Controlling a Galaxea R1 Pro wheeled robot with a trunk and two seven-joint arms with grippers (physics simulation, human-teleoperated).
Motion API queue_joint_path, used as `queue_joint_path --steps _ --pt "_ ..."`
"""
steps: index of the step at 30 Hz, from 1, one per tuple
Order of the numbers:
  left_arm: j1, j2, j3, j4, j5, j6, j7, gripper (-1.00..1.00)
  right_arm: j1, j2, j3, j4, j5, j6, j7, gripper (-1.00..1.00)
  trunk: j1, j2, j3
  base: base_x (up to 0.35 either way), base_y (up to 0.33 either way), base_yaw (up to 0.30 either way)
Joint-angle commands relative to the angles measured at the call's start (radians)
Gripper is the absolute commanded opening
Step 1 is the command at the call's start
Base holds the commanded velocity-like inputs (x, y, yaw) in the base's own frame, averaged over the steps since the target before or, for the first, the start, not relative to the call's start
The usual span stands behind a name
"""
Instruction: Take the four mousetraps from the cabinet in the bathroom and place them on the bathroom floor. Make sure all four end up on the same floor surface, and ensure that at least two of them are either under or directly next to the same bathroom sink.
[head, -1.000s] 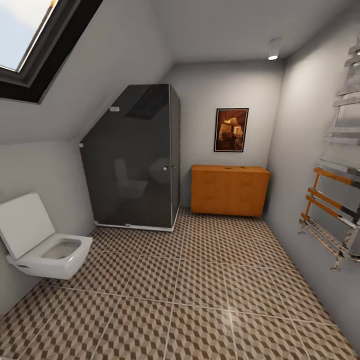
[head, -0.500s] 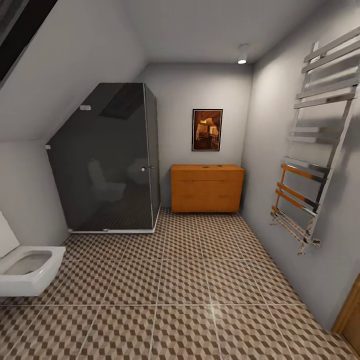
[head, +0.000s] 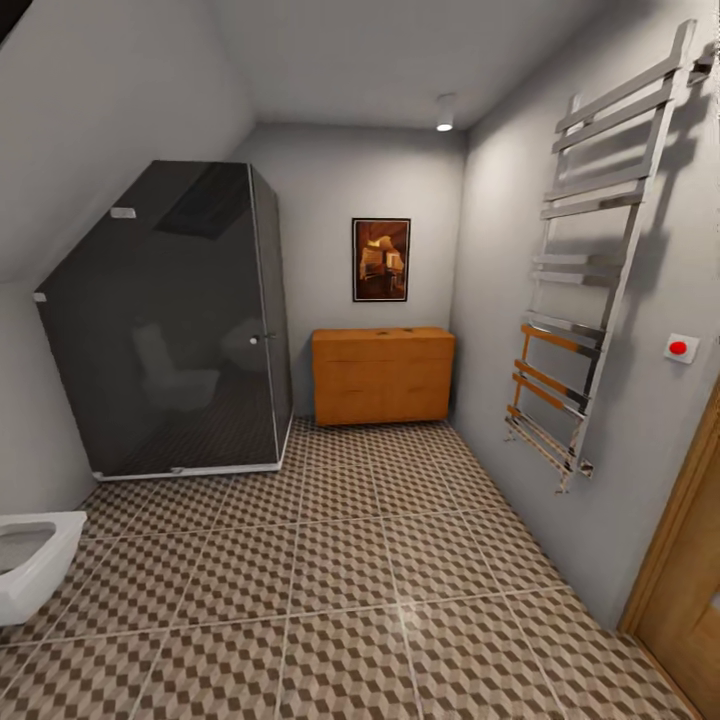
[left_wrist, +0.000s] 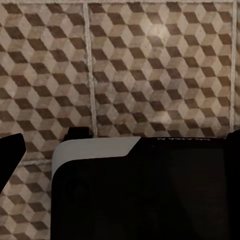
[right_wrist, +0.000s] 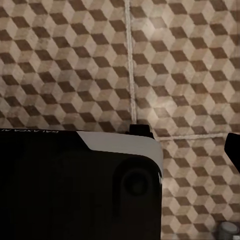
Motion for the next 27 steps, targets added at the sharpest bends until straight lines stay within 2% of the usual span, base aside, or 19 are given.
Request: queue_joint_path --steps 1,11,27 --pt "-0.001 0.0 -0.009 0.002 0.01 -0.004 -0.004 1.0 -0.001 0.0 0.0 0.003 0.001 -0.006 0.002 1.0 0.0 -0.001 -0.001 0.0 0.0 -0.058" --pt "-0.001 0.0 -0.012 0.002 0.003 0.003 -0.004 1.0 -0.001 -0.001 0.0 0.003 0.002 -0.005 0.002 1.0 0.0 -0.001 -0.001 0.046 0.0 -0.023" --pt "-0.001 0.0 -0.015 0.004 0.007 0.026 0.0 1.0 -0.001 -0.001 0.0 0.003 0.003 -0.004 0.002 1.0 0.0 -0.001 -0.001 0.281 0.0 -0.002"
